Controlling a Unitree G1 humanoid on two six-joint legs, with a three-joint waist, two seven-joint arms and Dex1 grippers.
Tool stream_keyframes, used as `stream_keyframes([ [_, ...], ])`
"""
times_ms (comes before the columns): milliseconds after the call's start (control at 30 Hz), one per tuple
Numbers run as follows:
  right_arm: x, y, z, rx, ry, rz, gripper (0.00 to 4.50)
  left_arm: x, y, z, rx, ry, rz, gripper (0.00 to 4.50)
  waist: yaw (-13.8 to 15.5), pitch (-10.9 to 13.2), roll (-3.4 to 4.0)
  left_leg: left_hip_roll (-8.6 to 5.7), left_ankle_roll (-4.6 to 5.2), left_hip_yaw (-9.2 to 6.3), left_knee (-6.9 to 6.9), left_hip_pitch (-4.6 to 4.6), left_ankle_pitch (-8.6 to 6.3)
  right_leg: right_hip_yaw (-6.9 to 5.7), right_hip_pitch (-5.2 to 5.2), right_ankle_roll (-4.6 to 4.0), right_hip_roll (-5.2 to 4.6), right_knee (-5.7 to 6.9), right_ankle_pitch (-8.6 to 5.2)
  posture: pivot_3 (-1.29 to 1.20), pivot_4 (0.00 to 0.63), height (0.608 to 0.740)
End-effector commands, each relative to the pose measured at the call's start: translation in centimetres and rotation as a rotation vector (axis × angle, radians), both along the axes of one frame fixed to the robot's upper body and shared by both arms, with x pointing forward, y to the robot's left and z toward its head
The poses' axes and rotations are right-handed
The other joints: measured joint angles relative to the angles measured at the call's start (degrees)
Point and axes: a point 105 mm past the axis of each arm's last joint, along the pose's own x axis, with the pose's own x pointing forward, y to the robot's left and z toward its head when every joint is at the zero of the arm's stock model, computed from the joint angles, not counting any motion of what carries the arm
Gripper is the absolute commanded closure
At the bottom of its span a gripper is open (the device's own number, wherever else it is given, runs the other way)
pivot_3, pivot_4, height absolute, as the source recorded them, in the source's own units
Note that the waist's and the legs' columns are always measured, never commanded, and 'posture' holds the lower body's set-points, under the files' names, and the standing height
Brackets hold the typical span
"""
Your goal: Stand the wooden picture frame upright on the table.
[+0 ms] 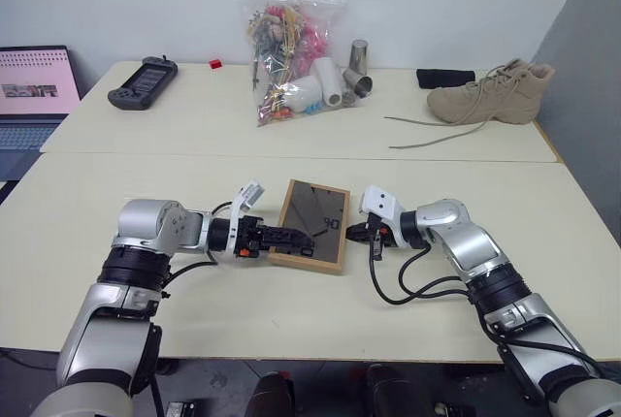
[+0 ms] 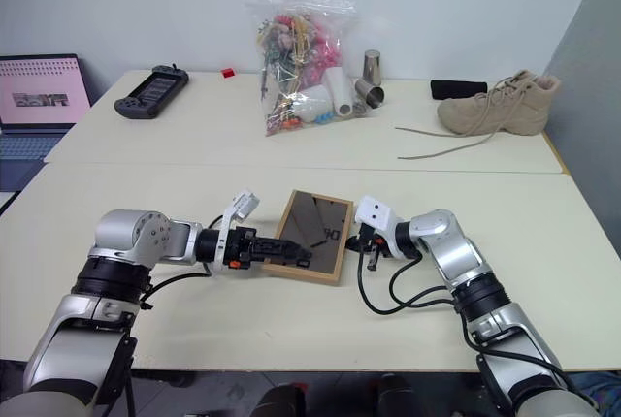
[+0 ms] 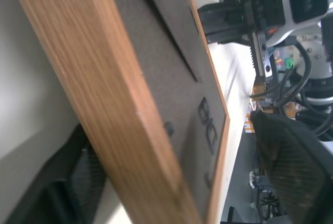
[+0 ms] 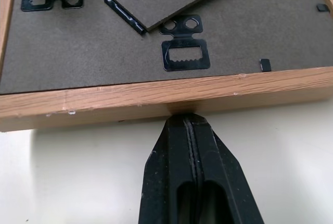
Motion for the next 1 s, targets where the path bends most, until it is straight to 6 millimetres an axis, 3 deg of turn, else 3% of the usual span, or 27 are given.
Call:
stream_keyframes([
  [33,0.3,-0.2,0.4,0.003,-0.024,-0.012,4.50,-0.4,-0.3,1.0,-0.038,-0.039,-0.025,1.24,0.00,0.00,0.00,0.00,0.00,0.00,0.00,0.00,0.00,0.00,0.00,0.00,0.00,0.00,0.00,0.00,0.150,0.740],
  [200,0.3,-0.2,0.4,0.013,-0.022,-0.021,4.50,-0.5,-0.3,1.2,-0.039,-0.062,-0.018,2.15,0.00,0.00,0.00,0.00,0.00,0.00,0.00,0.00,0.00,0.00,0.00,0.00,0.00,0.00,0.00,0.00,0.150,0.740],
  [367,0.9,-1.8,1.3,0.024,-0.030,-0.066,4.50,0.2,-0.1,2.9,-0.082,-0.120,0.027,3.07,0.00,0.00,0.00,0.00,0.00,0.00,0.00,-0.01,0.00,0.00,-0.01,0.00,0.00,0.00,0.00,0.00,0.150,0.740],
  [567,1.5,-5.0,3.0,0.030,-0.046,-0.137,4.50,1.5,0.1,5.4,-0.118,-0.219,0.099,3.21,0.14,0.01,-0.01,0.00,0.01,0.00,0.00,-0.05,0.00,0.00,-0.03,0.00,-0.01,-0.04,0.00,0.00,0.150,0.740],
  [633,1.5,-5.5,4.5,0.087,-0.017,-0.146,4.50,1.7,0.1,6.4,-0.126,-0.271,0.113,3.21,0.13,0.01,-0.01,0.01,0.01,0.00,-0.02,-0.05,0.00,0.00,-0.03,0.00,0.00,-0.04,0.00,0.00,0.150,0.740],
  [767,0.6,-4.0,10.8,0.342,0.090,-0.095,3.79,1.7,-0.2,8.2,-0.118,-0.396,0.124,3.21,-0.27,0.09,0.04,0.03,0.00,0.02,-0.03,-0.09,0.00,0.03,-0.09,0.00,0.01,-0.03,0.00,0.00,0.150,0.740],
  [1000,0.1,-0.5,14.4,0.455,0.107,-0.039,2.05,2.0,-0.4,8.3,-0.106,-0.438,0.155,3.21,-0.34,0.07,0.03,0.06,0.00,-0.02,-0.05,-0.06,0.00,-0.02,-0.06,0.00,0.02,-0.04,0.00,0.00,0.150,0.740],
])
